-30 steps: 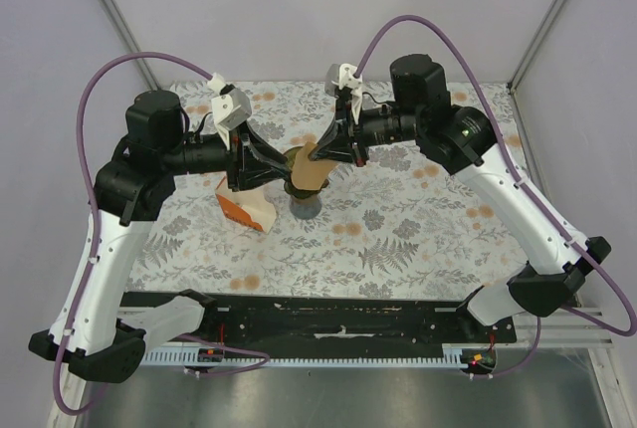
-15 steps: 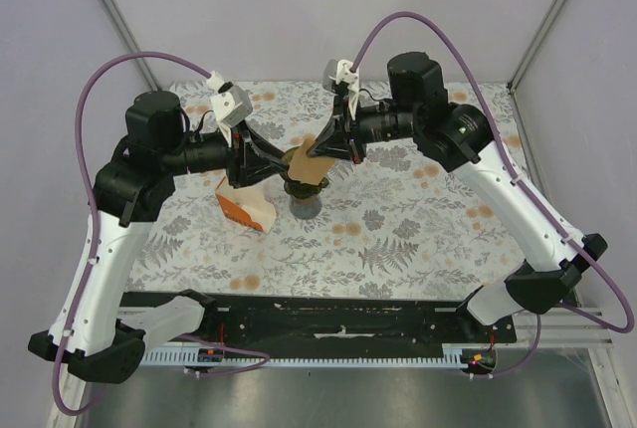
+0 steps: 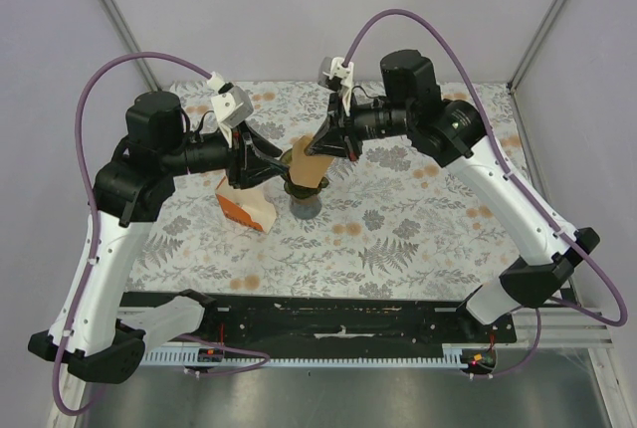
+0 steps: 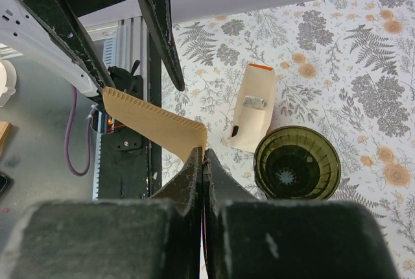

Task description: Place the coffee filter in the dripper

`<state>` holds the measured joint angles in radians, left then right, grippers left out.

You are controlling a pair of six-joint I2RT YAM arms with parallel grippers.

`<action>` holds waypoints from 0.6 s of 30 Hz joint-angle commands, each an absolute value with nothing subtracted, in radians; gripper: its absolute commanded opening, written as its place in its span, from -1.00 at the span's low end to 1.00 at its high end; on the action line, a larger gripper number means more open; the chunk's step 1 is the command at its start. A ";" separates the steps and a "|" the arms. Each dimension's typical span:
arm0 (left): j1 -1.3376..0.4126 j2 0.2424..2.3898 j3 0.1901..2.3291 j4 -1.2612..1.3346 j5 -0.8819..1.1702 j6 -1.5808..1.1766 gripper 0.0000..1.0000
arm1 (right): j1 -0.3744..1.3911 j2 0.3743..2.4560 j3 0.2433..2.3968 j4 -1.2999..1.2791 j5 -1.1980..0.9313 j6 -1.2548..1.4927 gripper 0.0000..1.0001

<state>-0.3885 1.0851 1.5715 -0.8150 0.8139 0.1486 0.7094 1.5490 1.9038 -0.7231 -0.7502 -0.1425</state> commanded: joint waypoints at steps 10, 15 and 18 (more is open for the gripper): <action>-0.394 1.072 1.571 -0.795 0.790 0.161 0.00 | 0.706 1.571 1.971 -0.719 -0.750 -0.104 -1.00; -0.399 1.074 1.568 -0.787 0.750 0.161 0.00 | 0.706 1.577 1.979 -0.724 -0.755 -0.098 -1.00; -0.400 1.077 1.566 -0.784 0.744 0.160 0.01 | 0.706 1.580 1.979 -0.724 -0.756 -0.095 -1.00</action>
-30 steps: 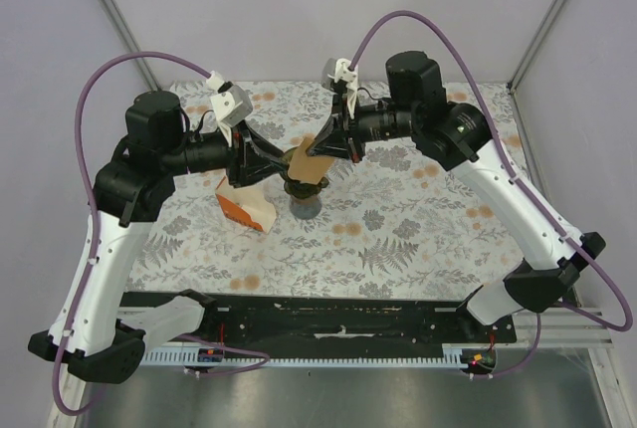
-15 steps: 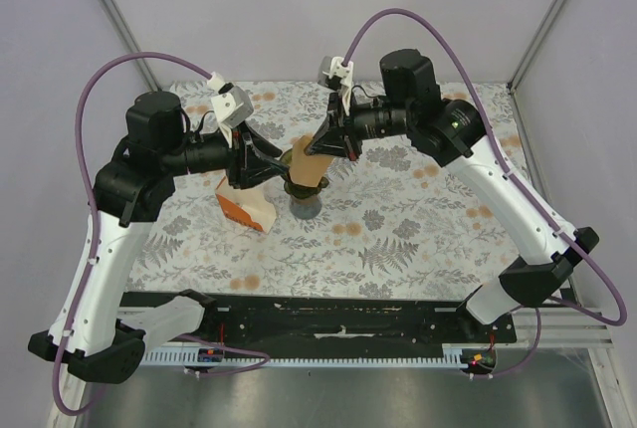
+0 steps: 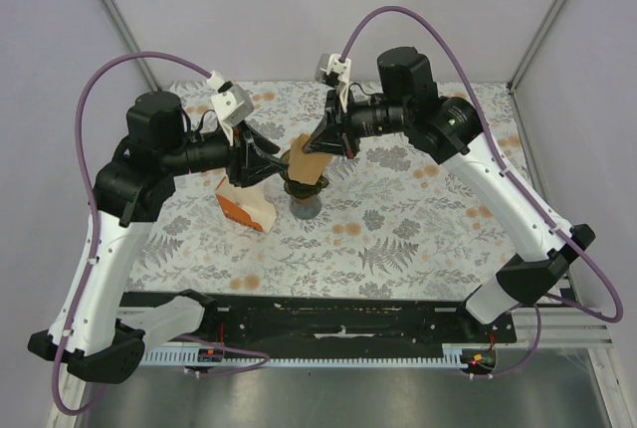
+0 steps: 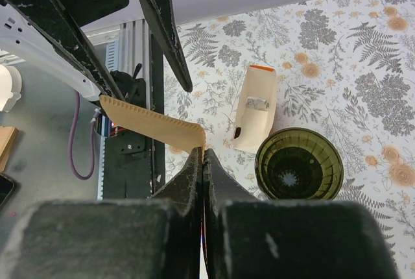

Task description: Place the coffee filter in the dripper

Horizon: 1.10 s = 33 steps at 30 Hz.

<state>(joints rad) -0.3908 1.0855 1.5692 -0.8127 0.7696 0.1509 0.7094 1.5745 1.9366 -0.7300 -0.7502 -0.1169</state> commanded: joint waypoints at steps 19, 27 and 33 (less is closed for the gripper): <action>-0.405 1.071 1.563 -0.790 0.724 0.161 0.17 | 0.706 1.592 1.990 -0.732 -0.746 -0.074 -1.00; -0.408 1.074 1.563 -0.796 0.733 0.170 0.40 | 0.704 1.606 2.003 -0.741 -0.742 -0.068 -1.00; -0.407 1.083 1.577 -0.793 0.709 0.181 0.14 | 0.703 1.611 2.011 -0.744 -0.755 -0.066 -1.00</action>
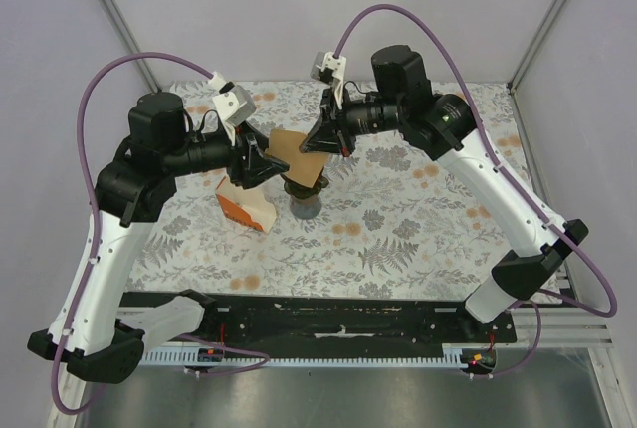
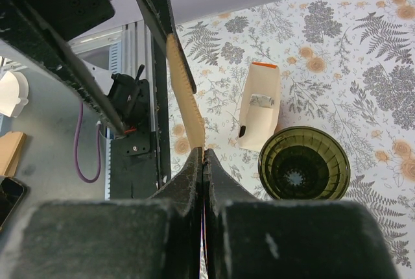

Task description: Place the coffee filter in the dripper

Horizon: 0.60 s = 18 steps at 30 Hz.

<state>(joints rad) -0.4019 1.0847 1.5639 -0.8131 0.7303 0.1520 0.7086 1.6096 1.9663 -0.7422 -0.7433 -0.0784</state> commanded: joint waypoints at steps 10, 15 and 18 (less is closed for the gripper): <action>-0.399 1.098 1.678 -0.928 0.641 0.339 0.15 | 0.686 1.574 1.967 -0.764 -0.768 -0.121 -1.00; -0.394 1.095 1.664 -0.962 0.709 0.383 0.09 | 0.684 1.540 1.947 -0.764 -0.814 -0.164 -1.00; -0.396 1.103 1.661 -0.962 0.709 0.399 0.03 | 0.684 1.534 1.942 -0.767 -0.827 -0.169 -1.00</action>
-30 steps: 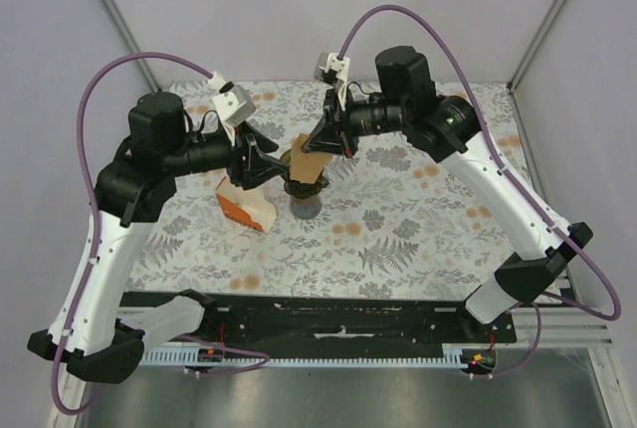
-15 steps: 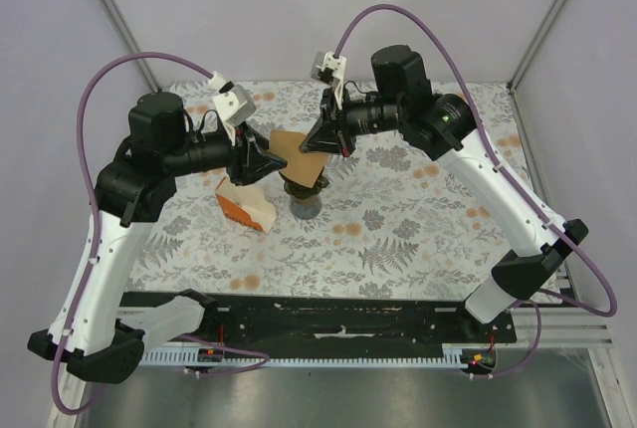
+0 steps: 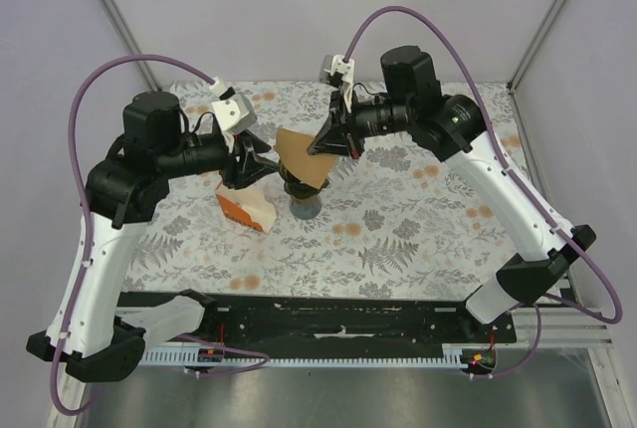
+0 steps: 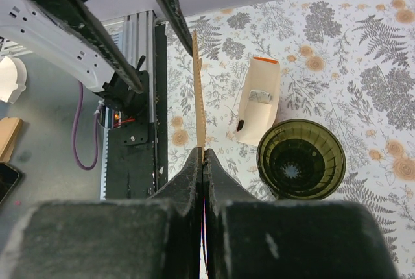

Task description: Place the coffee filter in the dripper

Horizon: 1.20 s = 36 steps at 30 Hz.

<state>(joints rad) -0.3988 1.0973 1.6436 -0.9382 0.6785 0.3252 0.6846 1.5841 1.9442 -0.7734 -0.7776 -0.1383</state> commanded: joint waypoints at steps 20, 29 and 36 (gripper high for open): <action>-0.374 1.097 1.647 -0.894 0.756 0.393 -0.22 | 0.684 1.493 1.901 -0.765 -0.877 -0.212 -1.00; -0.373 1.098 1.631 -0.881 0.769 0.390 -0.27 | 0.684 1.474 1.885 -0.759 -0.893 -0.222 -1.00; -0.374 1.094 1.597 -0.835 0.818 0.328 -0.27 | 0.684 1.480 1.881 -0.749 -0.908 -0.216 -1.00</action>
